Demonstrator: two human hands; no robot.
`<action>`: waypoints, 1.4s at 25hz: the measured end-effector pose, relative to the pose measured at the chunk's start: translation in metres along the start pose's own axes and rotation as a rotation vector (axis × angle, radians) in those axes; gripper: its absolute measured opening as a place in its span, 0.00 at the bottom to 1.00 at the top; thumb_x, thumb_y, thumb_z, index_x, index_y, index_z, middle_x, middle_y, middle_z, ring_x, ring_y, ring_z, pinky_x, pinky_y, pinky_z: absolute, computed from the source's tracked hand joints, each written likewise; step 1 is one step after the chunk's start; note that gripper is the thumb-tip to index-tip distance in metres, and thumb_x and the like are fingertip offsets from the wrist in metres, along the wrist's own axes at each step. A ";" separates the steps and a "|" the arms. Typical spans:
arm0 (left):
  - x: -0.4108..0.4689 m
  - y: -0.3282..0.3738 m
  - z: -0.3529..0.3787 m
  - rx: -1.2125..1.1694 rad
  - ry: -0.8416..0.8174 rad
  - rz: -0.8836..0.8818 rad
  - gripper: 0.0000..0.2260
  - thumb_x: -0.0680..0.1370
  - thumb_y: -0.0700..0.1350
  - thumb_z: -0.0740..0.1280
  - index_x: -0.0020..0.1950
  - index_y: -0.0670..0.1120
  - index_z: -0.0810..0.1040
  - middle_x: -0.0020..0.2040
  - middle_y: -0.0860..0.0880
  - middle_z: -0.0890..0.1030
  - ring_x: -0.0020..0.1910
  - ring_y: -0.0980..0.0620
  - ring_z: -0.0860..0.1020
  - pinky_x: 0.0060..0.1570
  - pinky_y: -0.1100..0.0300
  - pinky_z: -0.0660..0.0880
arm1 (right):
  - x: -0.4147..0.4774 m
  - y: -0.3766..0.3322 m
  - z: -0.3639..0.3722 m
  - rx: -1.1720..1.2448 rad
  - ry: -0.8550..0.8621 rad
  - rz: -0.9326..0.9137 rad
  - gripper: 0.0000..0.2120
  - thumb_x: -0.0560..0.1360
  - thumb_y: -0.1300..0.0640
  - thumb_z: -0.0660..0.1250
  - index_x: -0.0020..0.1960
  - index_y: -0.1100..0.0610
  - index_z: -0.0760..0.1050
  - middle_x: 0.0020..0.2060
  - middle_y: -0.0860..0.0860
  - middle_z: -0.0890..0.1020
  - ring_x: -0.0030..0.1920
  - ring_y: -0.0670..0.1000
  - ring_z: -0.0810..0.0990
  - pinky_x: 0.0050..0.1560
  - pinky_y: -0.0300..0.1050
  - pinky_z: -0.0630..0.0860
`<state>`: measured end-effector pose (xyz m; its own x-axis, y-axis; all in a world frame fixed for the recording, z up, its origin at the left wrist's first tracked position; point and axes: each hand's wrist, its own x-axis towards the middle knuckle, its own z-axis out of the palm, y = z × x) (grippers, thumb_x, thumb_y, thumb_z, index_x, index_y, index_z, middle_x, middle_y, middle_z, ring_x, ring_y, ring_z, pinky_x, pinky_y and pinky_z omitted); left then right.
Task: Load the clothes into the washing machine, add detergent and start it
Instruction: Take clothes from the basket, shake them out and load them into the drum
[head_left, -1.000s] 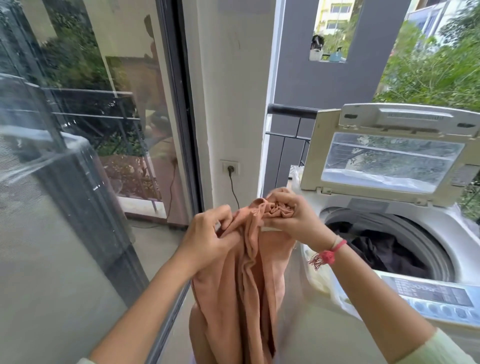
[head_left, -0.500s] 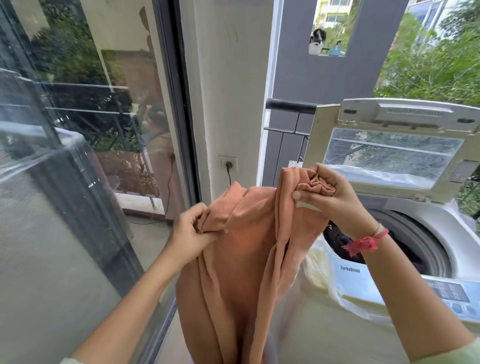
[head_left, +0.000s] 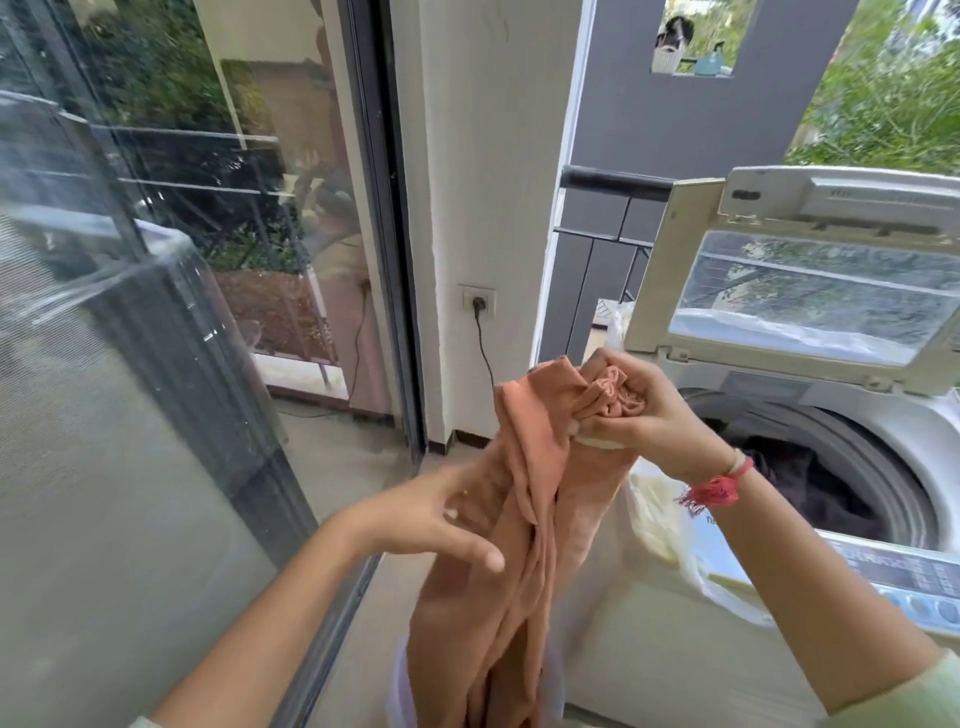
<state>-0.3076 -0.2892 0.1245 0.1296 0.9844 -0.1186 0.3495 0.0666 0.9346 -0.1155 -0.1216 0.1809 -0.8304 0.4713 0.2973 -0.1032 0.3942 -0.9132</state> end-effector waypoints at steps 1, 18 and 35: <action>0.001 -0.006 -0.008 -0.154 0.020 -0.019 0.32 0.64 0.52 0.79 0.65 0.53 0.71 0.60 0.56 0.78 0.58 0.55 0.77 0.59 0.57 0.74 | -0.002 -0.008 0.002 -0.017 -0.056 -0.031 0.15 0.62 0.69 0.74 0.40 0.51 0.75 0.34 0.48 0.77 0.36 0.46 0.74 0.39 0.39 0.72; 0.022 0.030 -0.018 0.261 1.078 0.359 0.14 0.71 0.36 0.66 0.44 0.55 0.69 0.37 0.57 0.76 0.36 0.62 0.74 0.35 0.63 0.68 | -0.024 -0.013 -0.020 -0.155 0.403 0.082 0.28 0.60 0.52 0.80 0.58 0.54 0.77 0.47 0.49 0.82 0.48 0.46 0.80 0.56 0.45 0.76; 0.006 -0.077 0.052 0.016 0.790 0.070 0.53 0.57 0.76 0.67 0.74 0.58 0.49 0.74 0.54 0.55 0.74 0.56 0.55 0.73 0.46 0.57 | 0.021 -0.014 0.040 0.399 0.331 0.110 0.09 0.66 0.63 0.71 0.46 0.58 0.78 0.39 0.50 0.82 0.40 0.46 0.81 0.43 0.37 0.78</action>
<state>-0.2852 -0.2968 0.0345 -0.5428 0.8108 0.2190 0.3786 0.0035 0.9255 -0.1540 -0.1489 0.1885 -0.6373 0.7424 0.2067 -0.2792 0.0276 -0.9598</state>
